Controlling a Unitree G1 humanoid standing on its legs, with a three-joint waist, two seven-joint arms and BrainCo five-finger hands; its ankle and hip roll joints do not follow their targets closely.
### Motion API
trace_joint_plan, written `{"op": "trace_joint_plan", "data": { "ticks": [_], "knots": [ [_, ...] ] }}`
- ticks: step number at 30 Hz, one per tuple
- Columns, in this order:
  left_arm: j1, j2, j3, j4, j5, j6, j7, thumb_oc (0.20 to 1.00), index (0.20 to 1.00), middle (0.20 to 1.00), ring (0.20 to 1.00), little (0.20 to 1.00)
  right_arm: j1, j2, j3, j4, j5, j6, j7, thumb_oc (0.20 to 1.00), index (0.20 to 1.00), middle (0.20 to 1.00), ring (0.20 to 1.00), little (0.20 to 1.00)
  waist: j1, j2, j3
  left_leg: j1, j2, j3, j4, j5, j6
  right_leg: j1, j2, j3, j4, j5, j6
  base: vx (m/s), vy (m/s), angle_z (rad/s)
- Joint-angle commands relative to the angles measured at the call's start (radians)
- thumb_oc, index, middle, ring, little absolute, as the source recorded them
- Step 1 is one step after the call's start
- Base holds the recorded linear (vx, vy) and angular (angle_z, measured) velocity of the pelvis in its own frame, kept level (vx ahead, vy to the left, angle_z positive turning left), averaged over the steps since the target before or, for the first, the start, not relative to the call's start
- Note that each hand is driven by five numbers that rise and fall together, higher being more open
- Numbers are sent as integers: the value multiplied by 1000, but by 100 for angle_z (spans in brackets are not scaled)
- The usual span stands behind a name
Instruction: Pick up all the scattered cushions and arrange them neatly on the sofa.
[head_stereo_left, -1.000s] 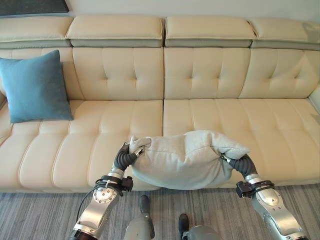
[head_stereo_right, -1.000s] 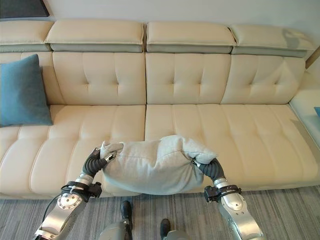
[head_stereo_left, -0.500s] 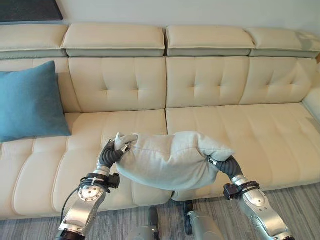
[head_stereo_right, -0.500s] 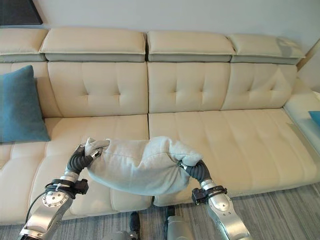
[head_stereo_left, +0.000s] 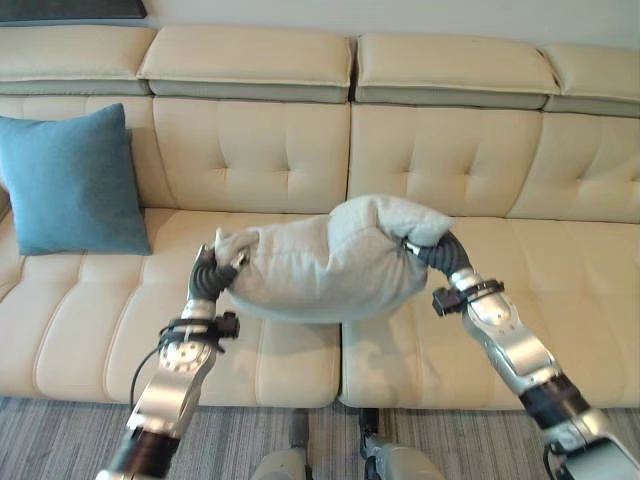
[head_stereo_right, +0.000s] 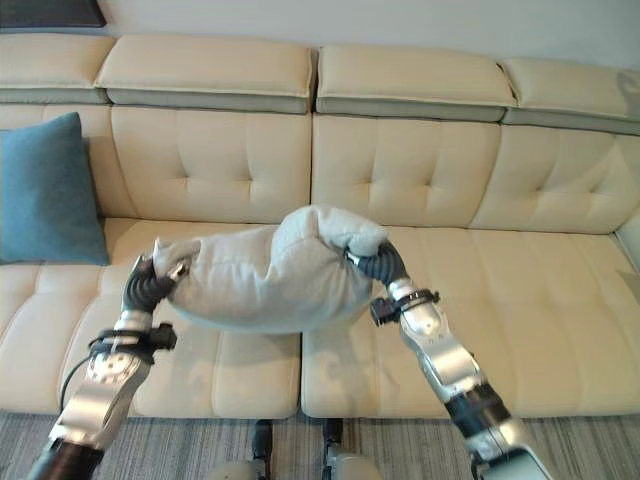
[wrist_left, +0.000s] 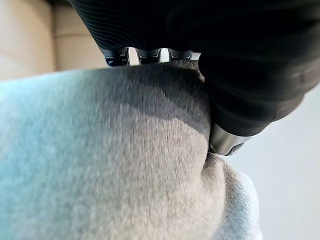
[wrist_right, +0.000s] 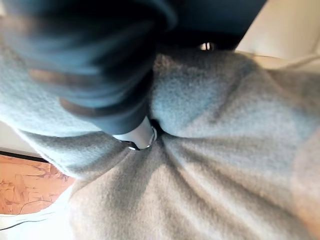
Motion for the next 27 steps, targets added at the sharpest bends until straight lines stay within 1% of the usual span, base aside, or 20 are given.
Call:
{"op": "trace_joint_plan", "data": {
  "ticks": [1, 5, 6, 7, 10, 11, 12, 13, 14, 16, 18, 19, 20, 24, 27],
  "knots": [
    [-222, 26, -115, 4, -23, -125, 29, 200, 200, 200, 200, 200, -199, 75, 82, -17, 47, -107, -8, 200, 200, 200, 200, 200, 27, -18, -24, 20, -30, 10, 51, -148, -12, 9, -45, -8, 21, -122, 99, -60, -38, 9],
    [-425, 43, -191, 153, -48, -139, 72, 200, 200, 200, 200, 200, -366, 43, 120, 183, 69, -100, -45, 200, 200, 200, 200, 200, 36, -12, 18, -62, -31, 3, 68, -127, -25, -61, -51, -21, 38, -114, 99, -77, -51, 10],
    [-515, 44, -230, 233, -76, -143, 82, 200, 200, 200, 200, 200, -446, 26, 137, 291, 83, -92, -61, 200, 200, 200, 200, 200, 41, -8, 32, -94, -30, 0, 73, -117, -29, -87, -54, -27, 41, -108, 100, -46, -43, 8],
    [-520, 44, -231, 237, -78, -144, 82, 200, 200, 200, 200, 200, -450, 26, 137, 294, 84, -94, -60, 200, 200, 200, 200, 200, 40, -8, 33, -97, -30, -1, 73, -117, -29, -89, -54, -27, 42, -108, 100, -11, -47, 10],
    [-650, 51, -277, 385, -110, -142, 99, 200, 200, 200, 200, 200, -549, 18, 153, 420, 116, -90, -82, 200, 200, 200, 200, 200, 39, 0, 59, -132, -28, -8, 74, -100, -37, -124, -54, -24, 45, -101, 104, 7, -28, 16],
    [-719, 56, -297, 463, -115, -137, 112, 630, 630, 630, 630, 630, -599, 20, 155, 465, 137, -95, -98, 291, 291, 291, 291, 291, 35, 6, 73, -152, -26, -11, 70, -89, -40, -143, -55, -21, 45, -98, 106, 9, -13, 5],
    [-724, 56, -298, 467, -116, -139, 111, 1000, 1000, 1000, 1000, 1000, -602, 20, 155, 467, 138, -96, -98, 514, 514, 514, 514, 514, 35, 6, 74, -154, -27, -12, 70, -88, -41, -145, -55, -22, 46, -98, 106, 0, 0, 0],
    [-752, 60, -302, 499, -116, -132, 116, 1000, 1000, 1000, 1000, 1000, -619, 18, 153, 479, 150, -99, -104, 580, 580, 580, 580, 580, 32, 9, 79, -160, -26, -16, 67, -84, -42, -154, -53, -18, 47, -96, 106, 40, -13, -2],
    [-819, 83, -316, 550, -94, -126, 132, 1000, 1000, 1000, 1000, 1000, -668, 5, 149, 492, 152, -110, -124, 1000, 1000, 1000, 1000, 1000, 29, 17, 87, -176, -25, -23, 58, -74, -43, -172, -54, -16, 47, -96, 109, 40, -13, -1],
    [-851, 91, -319, 570, -92, -129, 136, 1000, 1000, 1000, 1000, 1000, -697, -10, 146, 500, 151, -118, -135, 1000, 1000, 1000, 1000, 1000, 26, 21, 91, -183, -26, -27, 52, -69, -44, -182, -53, -15, 48, -97, 109, 20, 0, 1],
    [-904, 122, -323, 618, -95, -136, 141, 1000, 1000, 1000, 1000, 1000, -756, -41, 155, 526, 142, -130, -152, 1000, 1000, 1000, 1000, 1000, 25, 28, 94, -192, -26, -33, 38, -60, -47, -194, -54, -13, 49, -99, 111, 47, -2, 6],
    [-961, 161, -332, 682, -105, -137, 138, 1000, 1000, 1000, 1000, 1000, -820, -80, 167, 569, 143, -140, -164, 1000, 1000, 1000, 1000, 1000, 24, 33, 92, -198, -28, -38, 25, -52, -50, -202, -54, -14, 49, -99, 114, 50, -3, 9],
    [-967, 161, -334, 687, -107, -139, 136, 1000, 1000, 1000, 1000, 1000, -825, -80, 168, 573, 144, -142, -163, 1000, 1000, 1000, 1000, 1000, 23, 33, 94, -199, -28, -39, 24, -51, -50, -203, -54, -15, 49, -99, 114, 56, -2, 10],
    [-1059, 232, -369, 776, -127, -135, 124, 1000, 1000, 1000, 1000, 1000, -923, -136, 187, 660, 190, -154, -176, 1000, 1000, 1000, 1000, 1000, 27, 42, 90, -197, -33, -53, -1, -37, -55, -204, -56, -20, 49, -100, 117, 41, -9, 9],
    [-1081, 298, -400, 805, -111, -126, 99, 1000, 1000, 1000, 1000, 1000, -946, -180, 201, 704, 212, -153, -175, 1000, 1000, 1000, 1000, 1000, 30, 47, 84, -194, -37, -64, -8, -33, -57, -198, -58, -28, 43, -98, 119, 40, -5, 9]
  ]
}}
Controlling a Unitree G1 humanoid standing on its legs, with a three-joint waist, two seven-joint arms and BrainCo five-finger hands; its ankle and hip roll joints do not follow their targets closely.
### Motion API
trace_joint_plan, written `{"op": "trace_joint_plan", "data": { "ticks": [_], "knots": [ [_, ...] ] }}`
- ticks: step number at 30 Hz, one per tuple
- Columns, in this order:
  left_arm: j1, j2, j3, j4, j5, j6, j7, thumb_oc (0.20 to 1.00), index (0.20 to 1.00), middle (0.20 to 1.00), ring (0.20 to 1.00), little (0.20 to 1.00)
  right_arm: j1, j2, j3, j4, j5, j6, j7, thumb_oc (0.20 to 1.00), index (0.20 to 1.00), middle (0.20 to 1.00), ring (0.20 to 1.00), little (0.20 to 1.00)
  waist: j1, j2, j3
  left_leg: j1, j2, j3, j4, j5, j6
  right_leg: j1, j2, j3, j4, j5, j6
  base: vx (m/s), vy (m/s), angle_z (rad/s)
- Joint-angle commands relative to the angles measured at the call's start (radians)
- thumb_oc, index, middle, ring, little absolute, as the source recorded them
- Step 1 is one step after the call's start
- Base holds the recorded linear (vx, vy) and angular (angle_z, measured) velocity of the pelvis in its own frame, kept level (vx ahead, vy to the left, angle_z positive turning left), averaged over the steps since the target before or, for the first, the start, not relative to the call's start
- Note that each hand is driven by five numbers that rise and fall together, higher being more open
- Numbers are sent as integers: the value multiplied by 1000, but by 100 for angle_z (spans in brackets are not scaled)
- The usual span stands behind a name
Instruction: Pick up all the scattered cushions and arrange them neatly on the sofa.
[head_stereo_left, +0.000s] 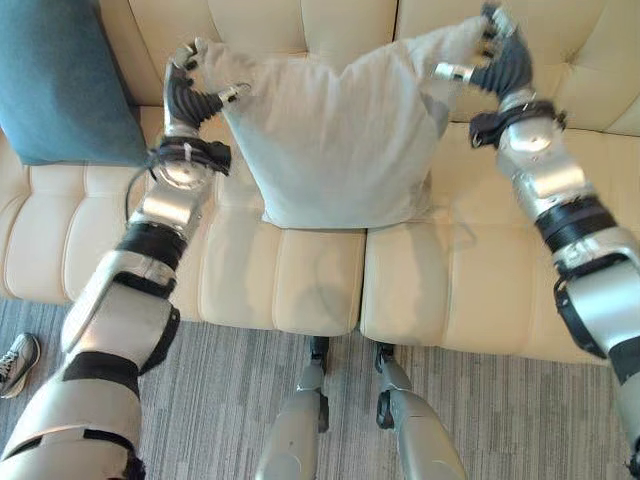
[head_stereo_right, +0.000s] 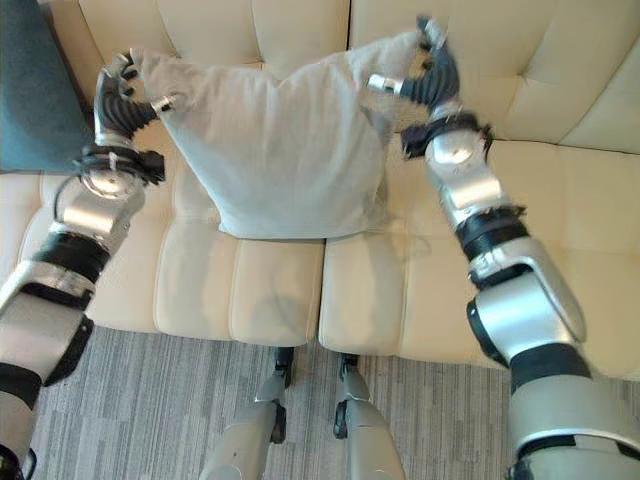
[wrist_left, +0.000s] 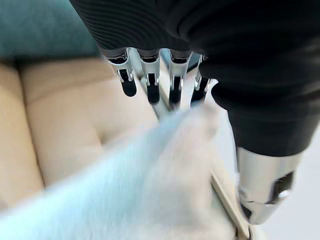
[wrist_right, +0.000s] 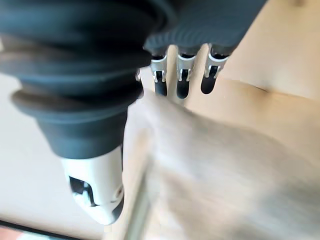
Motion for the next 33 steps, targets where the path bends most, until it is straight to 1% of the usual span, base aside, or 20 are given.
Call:
{"op": "trace_joint_plan", "data": {
  "ticks": [1, 3, 4, 5, 6, 7, 8, 9, 10, 11, 12, 14, 18, 21, 23, 25, 28, 30, 31, 33],
  "knots": [
    [-114, 91, -43, 13, 11, -65, -6, 1000, 1000, 1000, 1000, 1000, -69, -39, 22, 13, 39, -62, -14, 1000, 1000, 1000, 1000, 1000, 13, -26, -20, 91, -40, 3, -6, -106, -34, 57, -57, 40, 40, -145, 153, 44, 7, 10],
    [-56, 132, -19, -23, 25, -67, -7, 1000, 1000, 1000, 1000, 1000, -32, -65, 13, -32, 34, -61, -13, 1000, 1000, 1000, 1000, 1000, 11, -30, -24, 99, -41, 3, -6, -108, -34, 67, -56, 38, 33, -143, 153, 49, 16, 12],
    [40, 164, 36, -89, 36, -74, 0, 1000, 1000, 1000, 1000, 1000, 39, -90, -27, -115, 20, -68, -20, 1000, 1000, 1000, 1000, 1000, 9, -37, -25, 108, -40, 6, -6, -113, -33, 78, -55, 38, 26, -144, 154, 41, 16, 10],
    [52, 165, 43, -98, 39, -72, 2, 1000, 1000, 1000, 1000, 1000, 47, -89, -29, -123, 18, -66, -23, 1000, 1000, 1000, 1000, 1000, 8, -36, -27, 110, -40, 7, -6, -114, -33, 80, -55, 38, 25, -144, 154, 52, 30, 9],
    [218, 175, 145, -262, 63, -84, 13, 1000, 1000, 1000, 1000, 1000, 188, -125, -106, -282, -30, -74, -30, 1000, 1000, 1000, 1000, 1000, 6, -46, -27, 123, -40, 10, -6, -122, -30, 96, -54, 40, 18, -147, 152, 37, 20, 10],
    [314, 175, 200, -338, 85, -84, 8, 1000, 1000, 1000, 1000, 1000, 277, -139, -154, -368, -61, -73, -27, 1000, 1000, 1000, 1000, 1000, 2, -48, -30, 132, -40, 13, -5, -128, -28, 106, -54, 40, 16, -149, 151, 38, 20, 10],
    [332, 175, 208, -351, 89, -80, 9, 1000, 1000, 1000, 1000, 1000, 293, -137, -159, -382, -66, -68, -29, 1000, 1000, 1000, 1000, 1000, 2, -48, -35, 135, -40, 14, -6, -128, -28, 108, -54, 40, 15, -149, 151, 61, 19, 9],
    [555, 131, 333, -501, 114, -90, -19, 1000, 1000, 1000, 1000, 1000, 532, -154, -298, -552, -135, -80, 1, 1000, 1000, 1000, 1000, 1000, -9, -59, -44, 156, -42, 17, -4, -144, -22, 133, -53, 40, 10, -155, 149, 54, 13, 7],
    [578, 129, 341, -518, 118, -85, -19, 1000, 1000, 1000, 1000, 1000, 558, -151, -307, -572, -141, -74, 0, 1000, 1000, 1000, 1000, 1000, -9, -59, -52, 161, -42, 16, -5, -145, -22, 137, -53, 39, 9, -156, 149, 100, 27, 9],
    [728, 86, 411, -571, 131, -81, -61, 1000, 1000, 1000, 1000, 1000, 755, -111, -409, -676, -173, -83, 42, 1000, 1000, 1000, 1000, 1000, -20, -64, -65, 183, -41, 19, -4, -161, -15, 159, -53, 40, 8, -163, 146, 56, 15, 9],
    [745, 85, 413, -584, 134, -77, -62, 1000, 1000, 1000, 1000, 1000, 778, -107, -417, -693, -177, -77, 42, 1000, 1000, 1000, 1000, 1000, -18, -65, -71, 187, -41, 19, -5, -162, -15, 164, -52, 39, 6, -164, 146, 96, 23, 6],
    [932, -5, 481, -633, 134, -65, -118, 1000, 1000, 1000, 1000, 1000, 987, -55, -504, -770, -204, -80, 97, 1000, 1000, 1000, 1000, 1000, -26, -73, -87, 218, -40, 23, -1, -177, -8, 195, -52, 39, 8, -173, 143, 79, 16, -5],
    [1215, -119, 590, -687, 158, -21, -198, 1000, 1000, 1000, 1000, 1000, 1317, 66, -611, -854, -226, -52, 208, 1000, 1000, 1000, 1000, 1000, -39, -89, -129, 287, -39, 29, 10, -206, 0, 262, -51, 40, 11, -189, 140, 50, 20, -10],
    [1350, -218, 609, -642, 155, 13, -245, 1000, 1000, 1000, 1000, 1000, 1464, 142, -605, -799, -244, -29, 269, 1000, 1000, 1000, 1000, 1000, -50, -98, -159, 327, -39, 38, 19, -219, 5, 297, -50, 46, 14, -188, 141, -42, 48, -9],
    [1419, -270, 575, -543, 188, 43, -295, 1000, 1000, 1000, 1000, 1000, 1525, 187, -569, -706, -288, -5, 293, 1000, 1000, 1000, 1000, 1000, -63, -102, -180, 359, -39, 53, 23, -228, 12, 315, -49, 61, 22, -183, 145, -129, 91, -6],
    [1433, -281, 558, -494, 199, 44, -300, 1000, 1000, 1000, 1000, 1000, 1539, 196, -552, -662, -311, -4, 294, 1000, 1000, 1000, 1000, 1000, -67, -103, -184, 374, -40, 61, 24, -232, 15, 321, -48, 71, 27, -179, 147, -141, 83, -29],
    [1438, -305, 502, -397, 232, 51, -305, 1000, 1000, 1000, 1000, 1000, 1526, 205, -475, -557, -400, 3, 274, 1000, 1000, 1000, 1000, 1000, -75, -109, -168, 393, -44, 82, 30, -242, 30, 306, -45, 101, 47, -155, 159, -250, 78, -35],
    [1421, -307, 474, -341, 262, 47, -298, 1000, 1000, 1000, 1000, 1000, 1506, 214, -426, -489, -444, 6, 258, 1000, 1000, 1000, 1000, 1000, -79, -114, -155, 397, -48, 104, 26, -234, 38, 279, -46, 122, 72, -110, 184, -291, 8, -49],
    [1398, -302, 446, -323, 274, 44, -294, 1000, 1000, 1000, 1000, 1000, 1485, 221, -400, -445, -459, 7, 249, 1000, 1000, 1000, 1000, 1000, -80, -113, -133, 387, -38, 111, 28, -223, 40, 251, -46, 128, 115, -105, 199, -443, -30, -53],
    [1369, -294, 419, -316, 275, 39, -282, 1000, 1000, 1000, 1000, 1000, 1467, 239, -365, -383, -466, 10, 235, 1000, 1000, 1000, 1000, 1000, -71, -98, -107, 359, -11, 113, 38, -195, 42, 239, -42, 109, 225, -179, 190, -462, -10, -39]
  ]
}}
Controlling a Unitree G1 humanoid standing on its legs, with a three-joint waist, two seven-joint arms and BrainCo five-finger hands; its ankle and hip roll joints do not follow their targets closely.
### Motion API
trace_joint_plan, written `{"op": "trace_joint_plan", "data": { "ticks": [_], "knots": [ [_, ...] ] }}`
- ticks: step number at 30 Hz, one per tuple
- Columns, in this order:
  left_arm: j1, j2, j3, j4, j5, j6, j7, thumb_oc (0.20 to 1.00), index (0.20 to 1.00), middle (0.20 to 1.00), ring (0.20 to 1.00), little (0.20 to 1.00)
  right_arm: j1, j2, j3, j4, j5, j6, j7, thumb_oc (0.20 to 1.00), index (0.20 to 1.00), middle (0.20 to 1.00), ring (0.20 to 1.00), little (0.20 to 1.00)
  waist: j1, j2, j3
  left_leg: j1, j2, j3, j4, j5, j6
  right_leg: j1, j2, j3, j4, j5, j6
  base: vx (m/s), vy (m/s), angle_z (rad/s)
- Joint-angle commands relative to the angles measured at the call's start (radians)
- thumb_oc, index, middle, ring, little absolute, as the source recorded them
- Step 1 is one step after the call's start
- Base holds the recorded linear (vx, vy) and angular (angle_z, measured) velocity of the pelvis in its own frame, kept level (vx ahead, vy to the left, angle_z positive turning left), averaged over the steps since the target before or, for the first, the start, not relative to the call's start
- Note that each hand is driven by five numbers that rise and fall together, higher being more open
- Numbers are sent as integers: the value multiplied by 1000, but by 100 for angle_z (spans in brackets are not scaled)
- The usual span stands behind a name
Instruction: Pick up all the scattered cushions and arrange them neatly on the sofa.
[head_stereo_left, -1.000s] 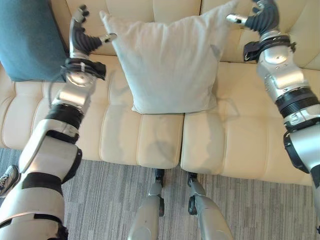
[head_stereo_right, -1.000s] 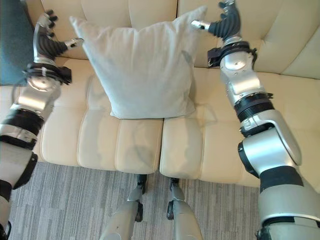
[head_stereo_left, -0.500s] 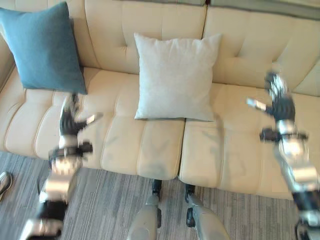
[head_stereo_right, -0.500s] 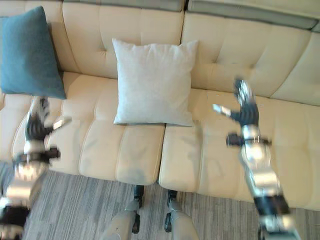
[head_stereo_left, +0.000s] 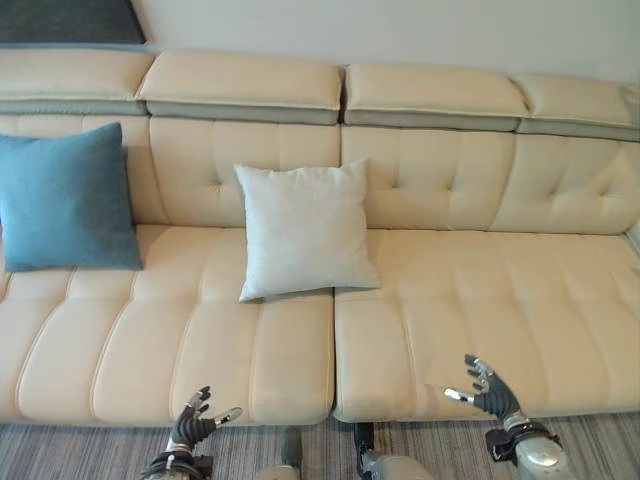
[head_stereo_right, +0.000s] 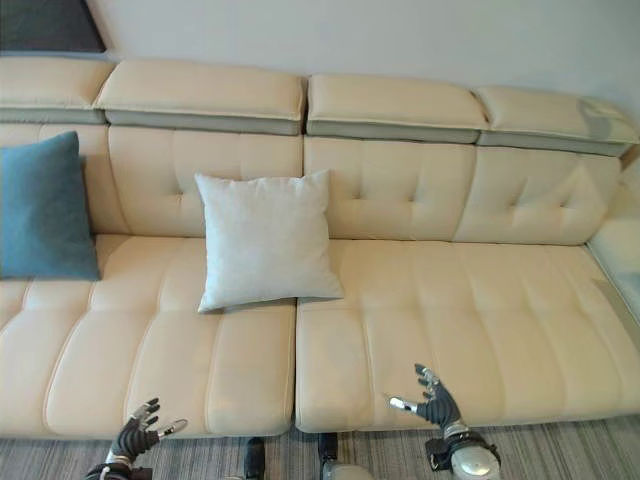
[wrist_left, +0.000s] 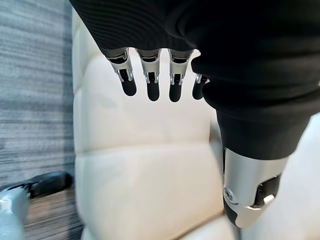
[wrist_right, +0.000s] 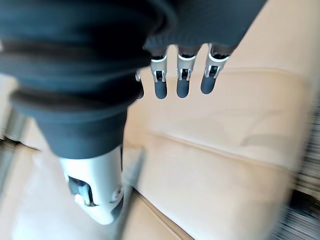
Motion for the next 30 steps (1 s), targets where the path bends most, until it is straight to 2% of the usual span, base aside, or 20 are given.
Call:
{"op": "trace_joint_plan", "data": {
  "ticks": [1, 2, 5, 6, 7, 8, 10, 12, 13, 15, 16, 18, 19, 20, 23, 24, 27, 30],
  "knots": [
    [-95, 50, 1, -2, 37, -49, 21, 1000, 1000, 1000, 1000, 1000, -87, -8, 21, 16, -26, -31, -40, 1000, 1000, 1000, 1000, 1000, 16, 28, 63, 12, 26, -28, 46, -91, -12, -18, -20, -49, 275, -155, 55, -413, -18, -22],
    [-103, 57, -9, -4, 41, -47, 23, 1000, 1000, 1000, 1000, 1000, -78, -1, 22, 31, -29, -34, -43, 1000, 1000, 1000, 1000, 1000, 23, 36, 60, -8, 37, -34, 47, -75, -12, -9, -21, -52, 361, -193, 38, -373, -46, 2],
    [-117, 69, -18, -7, 64, -42, 34, 1000, 1000, 1000, 1000, 1000, -67, 8, 23, 76, -40, -31, -52, 1000, 1000, 1000, 1000, 1000, 43, 45, 46, -53, 48, -54, 54, -43, -18, 33, -10, -27, 524, -212, 34, -323, -136, 23],
    [-118, 71, -25, -11, 71, -44, 54, 1000, 1000, 1000, 1000, 1000, -60, 7, 27, 86, -45, -30, -63, 1000, 1000, 1000, 1000, 1000, 67, 32, 43, -102, 47, -65, 57, -12, -34, 108, -8, -35, 422, -274, 13, -346, -267, 8],
    [-124, 67, -22, -3, 68, -46, 59, 1000, 1000, 1000, 1000, 1000, -63, 5, 26, 93, -38, -27, -68, 1000, 1000, 1000, 1000, 1000, 68, 29, 44, -128, 48, -73, 55, 9, -48, 137, 6, -35, 368, -306, 1, -268, -235, 15],
    [-125, 67, -22, -3, 68, -46, 59, 1000, 1000, 1000, 1000, 1000, -63, 5, 26, 93, -38, -27, -68, 1000, 1000, 1000, 1000, 1000, 66, 29, 43, -128, 48, -75, 55, 9, -48, 138, 6, -37, 366, -306, 1, -223, -159, 30],
    [-139, 62, -19, 12, 62, -50, 73, 1000, 1000, 1000, 1000, 1000, -72, -12, 30, 96, -26, -25, -74, 1000, 1000, 1000, 1000, 1000, 72, 36, 40, -192, 60, -61, 39, 64, -83, 170, 40, -20, 203, -349, -30, -278, -143, 31],
    [-148, 49, -22, 22, 57, -49, 80, 1000, 1000, 1000, 1000, 1000, -81, -37, 26, 79, -18, -27, -77, 1000, 1000, 1000, 1000, 1000, 67, 53, 56, -226, 71, -59, 24, 102, -116, 166, 60, -23, 132, -335, -44, -371, -128, 1],
    [-155, 43, -25, 25, 61, -49, 83, 1000, 1000, 1000, 1000, 1000, -85, -51, 24, 73, -21, -26, -80, 1000, 1000, 1000, 1000, 1000, 60, 58, 66, -233, 70, -48, 30, 92, -119, 152, 59, -26, 117, -316, -44, -429, -60, 11],
    [-157, 34, -30, 20, 65, -51, 76, 1000, 1000, 1000, 1000, 1000, -84, -62, 19, 63, -18, -23, -79, 1000, 1000, 1000, 1000, 1000, 39, 56, 72, -229, 62, -29, 78, 50, -105, 127, 38, -46, 102, -287, -39, -372, -8, 44],
    [-154, 35, -34, 16, 71, -55, 67, 1000, 1000, 1000, 1000, 1000, -79, -65, 16, 57, -6, -24, -75, 1000, 1000, 1000, 1000, 1000, 28, 45, 72, -206, 54, -37, 123, -8, -93, 113, 21, -45, 91, -265, -35, -300, -8, 40],
    [-143, 30, -35, 22, 74, -57, 61, 1000, 1000, 1000, 1000, 1000, -66, -67, 16, 56, -9, -24, -69, 1000, 1000, 1000, 1000, 1000, 16, 34, 64, -180, 40, -73, 176, -62, -86, 94, 3, -46, 87, -243, -34, -229, 4, 12],
    [-135, 23, -35, 19, 67, -58, 61, 1000, 1000, 1000, 1000, 1000, -61, -71, 17, 62, -10, -26, -67, 1000, 1000, 1000, 1000, 1000, 12, 28, 63, -152, 26, -99, 215, -113, -83, 85, -4, -39, 85, -233, -35, -134, 18, -4],
    [-128, 19, -34, 18, 60, -58, 58, 1000, 1000, 1000, 1000, 1000, -57, -70, 17, 60, -10, -25, -63, 1000, 1000, 1000, 1000, 1000, 9, 28, 58, -134, 23, -109, 221, -129, -82, 81, -6, -40, 86, -232, -35, -115, 33, -8],
    [-119, 8, -42, 17, 44, -54, 53, 1000, 1000, 1000, 1000, 1000, -47, -56, 1, 70, 23, -22, -58, 1000, 1000, 1000, 1000, 1000, -1, 35, 45, -86, 14, -138, 197, -140, -78, 76, 5, -23, 85, -223, -33, -33, 62, -12],
    [-113, 6, -44, 16, 44, -49, 44, 1000, 1000, 1000, 1000, 1000, -41, -42, -15, 85, 48, -20, -54, 1000, 1000, 1000, 1000, 1000, -14, 40, 26, -50, 22, -121, 149, -139, -73, 76, 9, -24, 81, -217, -28, 23, 50, -19],
    [-116, 4, -46, 25, 46, -40, 42, 1000, 1000, 1000, 1000, 1000, -46, -27, -28, 100, 80, -16, -62, 1000, 1000, 1000, 1000, 1000, -22, 37, 19, -34, 22, -108, 134, -137, -69, 76, 10, -11, 78, -209, -25, -16, 53, -33],
    [-123, 4, -74, 14, 63, -28, 23, 1000, 1000, 1000, 1000, 1000, -55, -5, -39, 104, 114, -9, -68, 1000, 1000, 1000, 1000, 1000, -48, 31, 8, 8, 14, -74, 111, -156, -49, 69, 22, 48, 85, -190, -17, -10, 75, -38]
  ]
}}
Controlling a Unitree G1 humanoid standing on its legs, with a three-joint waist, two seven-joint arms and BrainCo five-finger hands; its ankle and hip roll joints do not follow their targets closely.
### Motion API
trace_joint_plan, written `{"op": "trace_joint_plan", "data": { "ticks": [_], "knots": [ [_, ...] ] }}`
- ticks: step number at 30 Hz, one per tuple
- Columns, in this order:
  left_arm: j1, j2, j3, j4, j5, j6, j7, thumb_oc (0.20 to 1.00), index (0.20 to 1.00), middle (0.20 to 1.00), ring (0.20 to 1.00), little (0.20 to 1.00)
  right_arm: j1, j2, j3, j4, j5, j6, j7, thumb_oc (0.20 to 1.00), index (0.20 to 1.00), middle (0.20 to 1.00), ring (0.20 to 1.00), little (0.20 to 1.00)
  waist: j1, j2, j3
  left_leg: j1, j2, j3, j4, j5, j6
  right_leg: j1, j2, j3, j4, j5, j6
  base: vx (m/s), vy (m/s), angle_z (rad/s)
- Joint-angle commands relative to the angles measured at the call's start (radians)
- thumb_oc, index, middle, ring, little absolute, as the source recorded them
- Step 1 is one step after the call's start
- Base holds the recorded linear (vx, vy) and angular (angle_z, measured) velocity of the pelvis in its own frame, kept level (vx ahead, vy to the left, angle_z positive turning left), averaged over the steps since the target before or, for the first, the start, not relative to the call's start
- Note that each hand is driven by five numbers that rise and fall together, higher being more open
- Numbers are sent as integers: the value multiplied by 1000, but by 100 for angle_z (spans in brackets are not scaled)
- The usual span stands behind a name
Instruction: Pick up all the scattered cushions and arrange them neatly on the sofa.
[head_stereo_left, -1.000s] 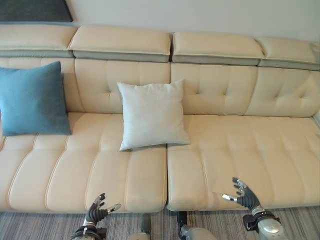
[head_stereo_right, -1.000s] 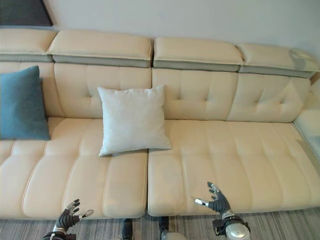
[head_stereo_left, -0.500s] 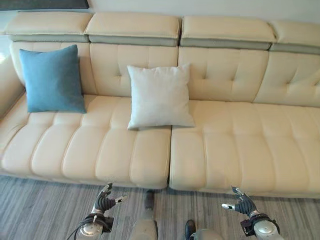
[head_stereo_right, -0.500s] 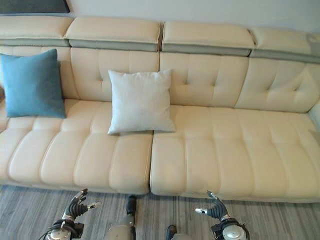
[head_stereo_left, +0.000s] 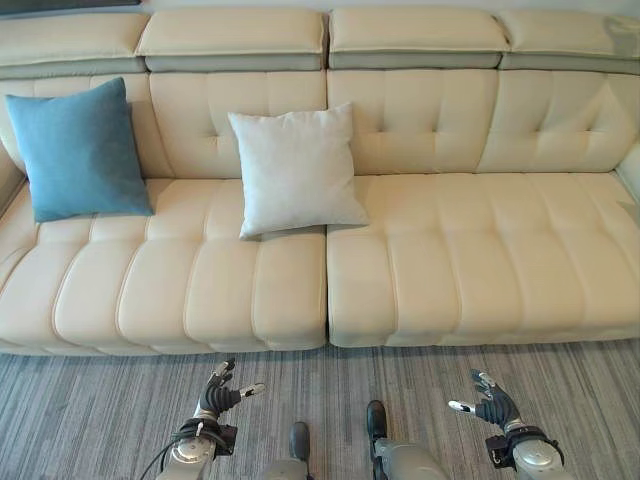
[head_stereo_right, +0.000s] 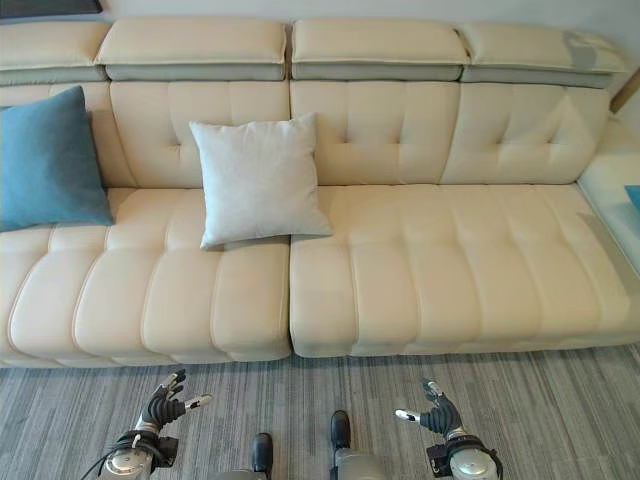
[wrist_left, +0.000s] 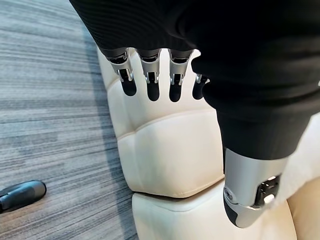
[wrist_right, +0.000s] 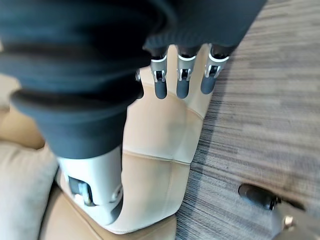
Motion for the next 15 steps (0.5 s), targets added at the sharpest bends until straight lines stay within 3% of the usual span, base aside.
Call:
{"op": "trace_joint_plan", "data": {
  "ticks": [1, 4, 6, 7, 8, 11, 13, 15],
  "knots": [
    [5, 26, -26, -19, 33, -22, -24, 1000, 1000, 1000, 1000, 1000, -15, -10, -15, -28, 53, -15, -14, 1000, 1000, 1000, 1000, 1000, -30, -28, -55, -40, -6, 3, 101, -90, -3, 40, 19, 39, 75, -109, 60, -15, 45, -66],
    [-5, 25, -44, -21, 37, -18, -31, 1000, 1000, 1000, 1000, 1000, -37, -1, -6, -38, 63, -15, -17, 1000, 1000, 1000, 1000, 1000, -38, -34, -46, -26, -2, 58, 100, -103, 9, 11, 36, 89, 96, -92, 71, -42, 36, -81],
    [-14, 29, -60, -35, 41, -16, -38, 1000, 1000, 1000, 1000, 1000, -59, 5, 7, -50, 63, -14, -19, 1000, 1000, 1000, 1000, 1000, -42, -37, -33, -12, 12, 122, 107, -122, 18, -18, 40, 83, 123, -85, 86, -64, -13, -158],
    [-19, 34, -67, -52, 40, -17, -39, 1000, 1000, 1000, 1000, 1000, -76, 10, 16, -58, 61, -13, -20, 1000, 1000, 1000, 1000, 1000, -35, -38, -31, -6, 22, 162, 106, -123, 19, -40, 31, 44, 136, -81, 90, -57, -118, -218],
    [-27, 47, -82, -89, 39, -15, -47, 1000, 1000, 1000, 1000, 1000, -83, 19, 26, -86, 58, -15, -23, 1000, 1000, 1000, 1000, 1000, -23, -32, -27, 14, 50, 231, 94, -122, 15, -63, -15, -128, 171, -96, 85, -46, -159, -181],
    [-16, 56, -75, -111, 37, -11, -55, 1000, 1000, 1000, 1000, 1000, -87, 21, 49, -114, 33, -9, -24, 1000, 1000, 1000, 1000, 1000, -1, -15, -37, 58, 89, 319, 70, -129, 0, -48, -94, -378, 208, -144, 75, 62, -134, -235],
    [-10, 53, -75, -105, 40, -9, -61, 1000, 1000, 1000, 1000, 1000, -83, 19, 57, -123, 21, -6, -19, 1000, 1000, 1000, 1000, 1000, -6, -18, -43, 71, 91, 343, 73, -133, -2, -41, -99, -392, 199, -142, 71, 124, -148, -165],
    [-3, 39, -75, -87, 49, -4, -75, 1000, 1000, 1000, 1000, 1000, -60, 14, 54, -137, 8, -1, -12, 1000, 1000, 1000, 1000, 1000, -34, -16, -54, 82, 108, 373, 166, -169, -12, -37, -82, -316, 179, -150, 67, 261, -277, -111]
  ]
}}
